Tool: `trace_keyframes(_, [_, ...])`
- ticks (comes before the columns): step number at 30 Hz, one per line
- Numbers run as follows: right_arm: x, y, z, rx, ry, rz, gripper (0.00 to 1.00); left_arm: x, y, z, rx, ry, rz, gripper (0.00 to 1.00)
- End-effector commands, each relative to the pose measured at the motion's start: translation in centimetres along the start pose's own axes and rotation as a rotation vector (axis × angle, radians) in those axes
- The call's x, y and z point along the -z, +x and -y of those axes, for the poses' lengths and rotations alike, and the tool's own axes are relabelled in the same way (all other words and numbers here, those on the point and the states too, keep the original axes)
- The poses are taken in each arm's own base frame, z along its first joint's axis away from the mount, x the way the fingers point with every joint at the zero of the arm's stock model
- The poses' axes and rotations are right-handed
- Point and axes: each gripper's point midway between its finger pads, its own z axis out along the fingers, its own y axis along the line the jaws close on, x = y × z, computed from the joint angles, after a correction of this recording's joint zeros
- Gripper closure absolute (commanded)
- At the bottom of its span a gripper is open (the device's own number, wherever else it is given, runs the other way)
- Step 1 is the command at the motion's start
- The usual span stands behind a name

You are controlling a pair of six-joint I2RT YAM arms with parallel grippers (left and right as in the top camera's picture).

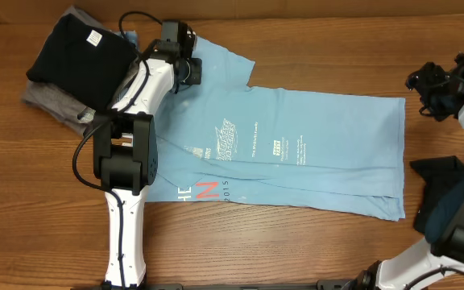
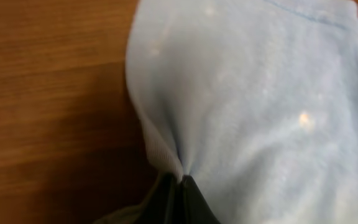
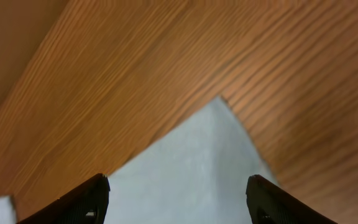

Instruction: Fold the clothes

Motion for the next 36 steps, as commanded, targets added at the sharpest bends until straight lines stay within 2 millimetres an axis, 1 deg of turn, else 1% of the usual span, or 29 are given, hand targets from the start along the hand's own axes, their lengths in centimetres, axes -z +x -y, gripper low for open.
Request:
trace_keyframes(1, [-3.1, 0.1, 1.7, 0.002, 0.060, -0.007, 0.25, 0.1, 0.9, 0.9, 0.045, 0.044, -0.057, 0.96])
trace_keyframes(4, [-6.3, 0.4, 2.4, 0.042, 0.065, -0.021, 0.26, 1.8, 0.4, 1.4, 0.053, 0.063, -0.073, 0.96])
trace_keyframes(5, [-7.6, 0.8, 2.8, 0.072, 0.070, -0.032, 0.27, 2.5, 0.2, 1.5, 0.058, 0.062, -0.076, 0.96])
trace_keyframes(7, [-9.5, 1.4, 3.6, 0.126, 0.083, -0.052, 0.26, 3.7, -0.1, 1.5, 0.058, 0.060, -0.079, 0.96])
trace_keyframes(10, [-10.9, 1.6, 5.0, 0.145, 0.136, -0.050, 0.26, 5.2, -0.4, 1.6, 0.057, 0.058, -0.074, 0.96])
trace_keyframes(12, [-11.4, 1.4, 5.3, 0.146, 0.147, -0.040, 0.26, 6.2, -0.7, 1.7, 0.057, 0.059, -0.070, 0.96])
trace_keyframes(14, [-11.5, 1.2, 5.2, 0.147, 0.139, -0.030, 0.26, 6.9, -0.8, 1.8, 0.056, 0.059, -0.068, 0.96])
trace_keyframes(15, [-11.6, 1.2, 5.0, 0.149, 0.134, -0.028, 0.28, 7.2, -0.8, 1.8, 0.056, 0.059, -0.066, 0.96])
trace_keyframes(16, [-11.7, 1.3, 4.8, 0.151, 0.126, -0.029, 0.31, 7.5, -0.9, 1.8, 0.056, 0.059, -0.065, 0.96])
trace_keyframes(18, [-11.7, 1.7, 4.3, 0.155, 0.111, -0.042, 0.46, 7.9, -0.8, 1.8, 0.056, 0.058, -0.068, 0.96])
trace_keyframes(19, [-11.7, 1.8, 4.1, 0.155, 0.101, -0.046, 0.50, 8.1, -0.8, 1.8, 0.057, 0.058, -0.071, 0.96])
trace_keyframes(22, [-11.8, 2.3, 3.0, 0.153, 0.035, -0.074, 0.59, 8.3, -0.6, 1.9, 0.058, 0.058, -0.079, 0.96])
trace_keyframes(24, [-11.8, 2.5, 2.8, 0.152, 0.019, -0.083, 0.65, 8.4, -0.6, 1.8, 0.063, 0.057, -0.081, 0.96])
trace_keyframes(25, [-11.8, 2.6, 2.8, 0.151, 0.022, -0.085, 0.71, 8.4, -0.6, 1.8, 0.063, 0.056, -0.081, 0.96])
trace_keyframes(27, [-11.8, 2.6, 2.8, 0.151, 0.021, -0.085, 0.90, 8.4, -0.6, 1.8, 0.062, 0.056, -0.082, 0.96])
trace_keyframes(28, [-11.7, 2.5, 2.9, 0.150, 0.022, -0.084, 0.95, 8.4, -0.5, 1.8, 0.062, 0.055, -0.084, 0.96])
trace_keyframes(32, [-10.6, 1.6, 3.0, 0.130, 0.028, -0.089, 0.96, 8.5, -0.1, 1.6, 0.064, 0.042, -0.102, 0.96])
trace_keyframes(35, [-9.4, 0.4, 2.4, 0.125, 0.002, -0.071, 0.96, 8.7, -0.3, 1.3, 0.063, 0.028, -0.091, 0.96])
trace_keyframes(36, [-9.0, 0.1, 2.1, 0.127, -0.006, -0.064, 0.96, 8.6, -0.8, 1.3, 0.062, 0.030, -0.074, 0.88])
